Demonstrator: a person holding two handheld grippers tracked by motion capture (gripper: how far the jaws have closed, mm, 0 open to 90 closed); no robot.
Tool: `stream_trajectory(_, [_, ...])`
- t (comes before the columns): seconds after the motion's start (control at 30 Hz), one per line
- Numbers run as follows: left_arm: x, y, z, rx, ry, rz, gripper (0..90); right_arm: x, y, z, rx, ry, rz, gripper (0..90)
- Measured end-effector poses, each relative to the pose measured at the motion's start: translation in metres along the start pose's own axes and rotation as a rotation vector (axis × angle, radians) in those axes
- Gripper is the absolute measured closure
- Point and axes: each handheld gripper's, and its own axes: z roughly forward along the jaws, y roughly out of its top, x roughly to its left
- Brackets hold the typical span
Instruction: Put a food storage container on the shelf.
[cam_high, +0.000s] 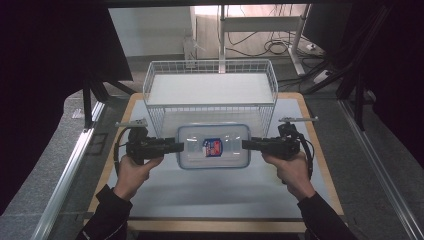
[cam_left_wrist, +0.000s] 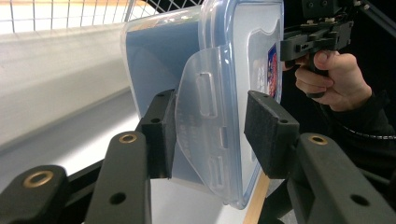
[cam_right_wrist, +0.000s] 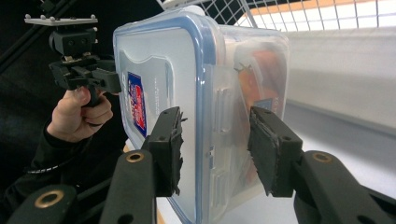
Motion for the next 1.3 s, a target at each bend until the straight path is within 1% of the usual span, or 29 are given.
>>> stream_trajectory(0.07, [0.001,0.006,-0.001,-0.004,-0.001,0.004,54.7,0.0,0.005,0.0,-0.007,0.0,-0.006,55.7])
stream_trajectory(0.1, [0.001,0.01,-0.003,-0.005,-0.001,0.008,54.7,0.001,0.01,0.0,-0.012,0.0,-0.01,55.7])
stream_trajectory(0.17, [0.001,0.013,-0.003,-0.008,-0.002,0.012,54.7,0.003,0.016,-0.001,-0.019,0.0,-0.016,55.7])
stream_trajectory(0.2, [0.001,0.016,-0.004,-0.013,-0.001,0.012,54.7,0.003,0.016,-0.001,-0.019,0.0,-0.016,55.7])
stream_trajectory(0.3, [0.002,0.026,-0.008,-0.018,0.0,0.018,54.7,0.005,0.026,0.0,-0.026,0.003,-0.018,55.7])
stream_trajectory(0.33, [0.002,0.029,-0.009,-0.021,0.002,0.023,54.8,0.006,0.032,0.0,-0.03,0.005,-0.023,55.7])
stream_trajectory(0.47, [0.003,0.04,-0.012,-0.027,0.004,0.026,54.8,0.006,0.04,0.001,-0.035,0.012,-0.018,55.7])
stream_trajectory(0.57, [0.005,0.047,-0.014,-0.038,0.003,0.019,54.8,0.007,0.045,0.002,-0.043,0.014,-0.016,55.7])
stream_trajectory(0.6, [0.006,0.049,-0.014,-0.036,0.001,0.021,54.8,0.007,0.05,0.002,-0.05,0.012,-0.018,55.7])
stream_trajectory(0.67, [0.008,0.053,-0.014,-0.038,-0.001,0.022,54.9,0.007,0.053,0.002,-0.054,0.011,-0.02,55.7])
stream_trajectory(0.73, [0.01,0.058,-0.014,-0.04,-0.002,0.019,54.9,0.008,0.061,0.003,-0.059,0.007,-0.02,55.7])
stream_trajectory(0.77, [0.012,0.063,-0.014,-0.041,-0.006,0.014,54.9,0.008,0.064,0.003,-0.06,0.005,-0.02,55.7])
stream_trajectory(0.8, [0.012,0.063,-0.014,-0.041,-0.006,0.014,54.8,0.008,0.064,0.003,-0.06,0.005,-0.02,55.7])
stream_trajectory(0.87, [0.014,0.068,-0.014,-0.043,-0.007,0.012,54.8,0.008,0.07,0.003,-0.064,0.001,-0.023,55.7])
stream_trajectory(0.9, [0.015,0.072,-0.014,-0.044,-0.007,0.011,54.7,0.008,0.076,0.003,-0.07,-0.002,-0.024,55.7])
stream_trajectory(0.93, [0.017,0.078,-0.014,-0.044,-0.008,0.011,54.7,0.008,0.079,0.003,-0.072,-0.003,-0.021,55.6])
stream_trajectory(0.97, [0.017,0.078,-0.014,-0.044,-0.008,0.011,54.7,0.008,0.079,0.003,-0.072,-0.003,-0.021,55.6])
stream_trajectory(1.03, [0.019,0.084,-0.013,-0.043,-0.008,0.013,54.7,0.006,0.087,0.003,-0.075,-0.003,-0.016,55.7])
stream_trajectory(1.1, [0.02,0.09,-0.013,-0.045,-0.006,0.013,54.7,0.005,0.089,0.003,-0.077,-0.002,-0.014,55.6])
stream_trajectory(1.2, [0.022,0.098,-0.013,-0.044,-0.001,0.016,54.7,0.001,0.098,0.005,-0.087,-0.004,-0.008,55.3])
stream_trajectory(1.23, [0.023,0.101,-0.012,-0.045,-0.001,0.017,54.7,0.001,0.098,0.005,-0.087,-0.004,-0.008,55.3])
stream_trajectory(1.3, [0.027,0.108,-0.012,-0.043,-0.001,0.014,54.7,-0.001,0.105,0.006,-0.091,-0.002,-0.006,55.3])
